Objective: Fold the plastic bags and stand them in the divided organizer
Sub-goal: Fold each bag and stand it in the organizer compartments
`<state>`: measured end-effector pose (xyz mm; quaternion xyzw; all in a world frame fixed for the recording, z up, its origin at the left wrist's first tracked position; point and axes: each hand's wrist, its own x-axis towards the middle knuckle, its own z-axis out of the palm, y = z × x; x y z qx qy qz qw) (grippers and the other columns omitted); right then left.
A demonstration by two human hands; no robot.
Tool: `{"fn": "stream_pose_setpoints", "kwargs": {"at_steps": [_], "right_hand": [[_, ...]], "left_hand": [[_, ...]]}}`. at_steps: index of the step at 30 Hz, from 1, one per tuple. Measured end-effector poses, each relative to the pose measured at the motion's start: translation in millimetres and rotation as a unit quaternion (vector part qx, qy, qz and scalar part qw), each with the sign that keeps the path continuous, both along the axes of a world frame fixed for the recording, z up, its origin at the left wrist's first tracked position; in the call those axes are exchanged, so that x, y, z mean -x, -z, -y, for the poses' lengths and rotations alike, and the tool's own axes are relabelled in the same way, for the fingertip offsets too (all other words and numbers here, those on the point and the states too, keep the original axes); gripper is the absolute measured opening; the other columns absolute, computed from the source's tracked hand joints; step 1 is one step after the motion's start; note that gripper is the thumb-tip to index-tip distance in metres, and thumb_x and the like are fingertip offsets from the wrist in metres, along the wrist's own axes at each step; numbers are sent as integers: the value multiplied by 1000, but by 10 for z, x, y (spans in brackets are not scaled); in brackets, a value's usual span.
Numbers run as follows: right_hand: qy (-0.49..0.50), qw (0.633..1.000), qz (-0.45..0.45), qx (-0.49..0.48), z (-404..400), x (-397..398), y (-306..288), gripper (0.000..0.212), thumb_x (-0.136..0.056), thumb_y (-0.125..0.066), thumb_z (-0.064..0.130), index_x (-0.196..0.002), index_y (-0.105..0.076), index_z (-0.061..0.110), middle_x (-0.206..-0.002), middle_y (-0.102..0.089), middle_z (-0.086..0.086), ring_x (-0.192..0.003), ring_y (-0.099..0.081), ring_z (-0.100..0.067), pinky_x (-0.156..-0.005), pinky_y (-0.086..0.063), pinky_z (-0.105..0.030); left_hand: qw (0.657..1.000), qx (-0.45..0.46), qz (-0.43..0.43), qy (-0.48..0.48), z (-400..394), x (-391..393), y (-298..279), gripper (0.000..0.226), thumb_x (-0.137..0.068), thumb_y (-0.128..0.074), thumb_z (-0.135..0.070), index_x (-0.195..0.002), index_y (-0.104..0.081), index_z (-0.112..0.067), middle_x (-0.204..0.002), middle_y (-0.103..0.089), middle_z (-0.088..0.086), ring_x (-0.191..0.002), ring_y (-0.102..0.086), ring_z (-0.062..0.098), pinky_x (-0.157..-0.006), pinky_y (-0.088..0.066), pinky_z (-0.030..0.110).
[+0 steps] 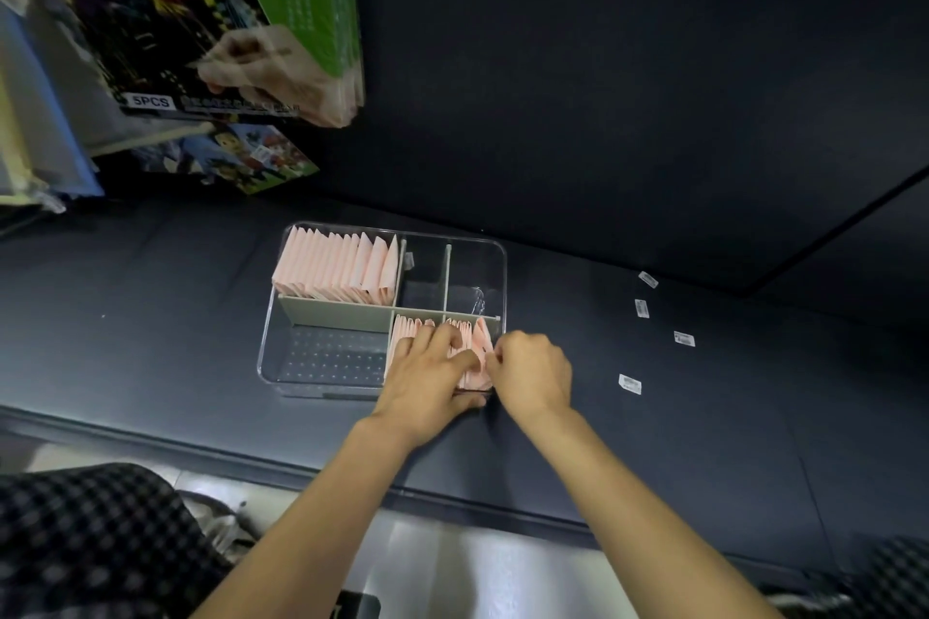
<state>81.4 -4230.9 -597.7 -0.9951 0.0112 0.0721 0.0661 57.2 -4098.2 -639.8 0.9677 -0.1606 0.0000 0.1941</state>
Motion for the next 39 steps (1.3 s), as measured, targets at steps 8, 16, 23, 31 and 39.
{"fn": "stream_pose_setpoints", "kwargs": {"at_steps": [8, 16, 23, 31, 39], "right_hand": [[-6, 1000, -22, 11, -21, 121, 149, 40, -96, -42, 45, -92, -68, 15, -93, -69, -7, -87, -64, -29, -62, -40, -29], [-31, 996, 68, -48, 152, 329, 260, 29, -96, -43, 46, -104, -49, 20, -89, -68, -3, -83, -65, -26, -59, -38, -31], [-15, 979, 39, -198, 369, 294, 325, 18, -94, -54, 31, -94, -54, 13, -86, -64, -3, -86, -57, -21, -63, -37, -29], [-2, 985, 13, -174, 809, 121, 294, 10, -97, -46, 16, -103, -52, 11, -104, -60, -7, -99, -54, -24, -75, -42, -31], [-22, 979, -13, -204, 1175, 283, -118, 29, -95, -49, 15, -123, -52, 18, -114, -58, -1, -106, -53, -18, -88, -42, -26]], "left_hand": [[965, 111, 98, -215, -151, 265, -1, 46, -78, -73, -32, -119, -61, -13, -119, -54, 13, -111, -50, 33, -91, -40, 47], [954, 129, -17, -270, -181, 290, 197, 81, -84, -56, -55, -146, -24, -13, -132, -55, 3, -125, -46, 19, -114, -10, 38], [959, 149, -6, -242, -60, 163, 217, 86, -77, -66, -54, -144, -28, -15, -123, -60, -1, -115, -52, 18, -101, -17, 30], [967, 154, -30, -201, 360, -180, 162, 79, -78, -67, -50, -141, -30, -19, -121, -61, -3, -115, -53, 17, -103, -22, 35], [948, 201, -44, -244, 568, -262, -259, 62, -85, -67, -25, -139, -40, -13, -136, -49, 11, -126, -45, 30, -108, -28, 47]]}}
